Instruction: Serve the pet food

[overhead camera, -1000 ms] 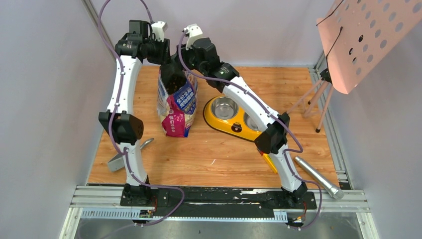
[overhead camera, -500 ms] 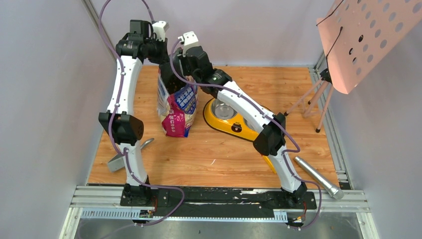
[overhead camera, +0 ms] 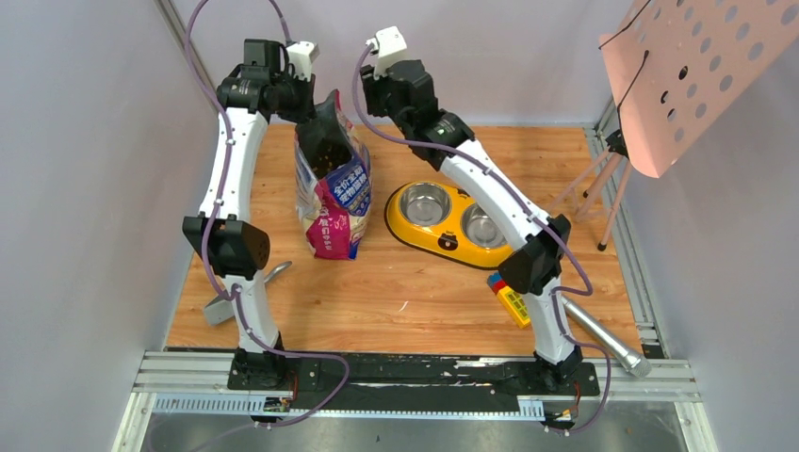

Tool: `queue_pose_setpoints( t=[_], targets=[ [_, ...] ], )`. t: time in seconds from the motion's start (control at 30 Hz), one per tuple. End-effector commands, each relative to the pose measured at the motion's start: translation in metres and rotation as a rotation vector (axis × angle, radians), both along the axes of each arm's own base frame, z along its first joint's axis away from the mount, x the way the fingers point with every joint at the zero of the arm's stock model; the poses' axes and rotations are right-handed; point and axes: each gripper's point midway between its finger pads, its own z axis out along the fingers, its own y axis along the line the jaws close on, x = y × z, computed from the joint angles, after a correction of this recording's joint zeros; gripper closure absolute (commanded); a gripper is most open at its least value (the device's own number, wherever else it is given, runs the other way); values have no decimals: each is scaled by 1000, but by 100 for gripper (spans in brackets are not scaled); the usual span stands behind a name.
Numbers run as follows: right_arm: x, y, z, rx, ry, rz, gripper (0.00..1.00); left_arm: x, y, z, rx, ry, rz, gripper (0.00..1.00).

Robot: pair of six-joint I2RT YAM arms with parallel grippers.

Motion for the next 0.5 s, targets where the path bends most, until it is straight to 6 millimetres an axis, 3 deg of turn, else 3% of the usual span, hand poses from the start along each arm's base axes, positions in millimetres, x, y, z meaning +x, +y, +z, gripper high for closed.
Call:
queue_pose_setpoints(
  t=[0.0, 0.07, 0.13, 0.33, 0.47],
  targets=[
    [-57, 41, 47, 98, -31, 324, 51, -21, -18, 75, -126, -181, -64, 100],
    [-63, 51, 33, 69, -6, 344, 37, -25, -26, 77, -171, -166, -85, 100],
    [-65, 58, 18, 45, 23, 354, 32, -29, -31, 82, -208, -168, -94, 100],
    [-54, 59, -24, -33, 76, 265, 32, -34, -33, 99, -233, -208, -98, 100],
    [-42, 54, -46, -77, 93, 196, 33, -35, -34, 98, -235, -203, -101, 100]
  ],
)
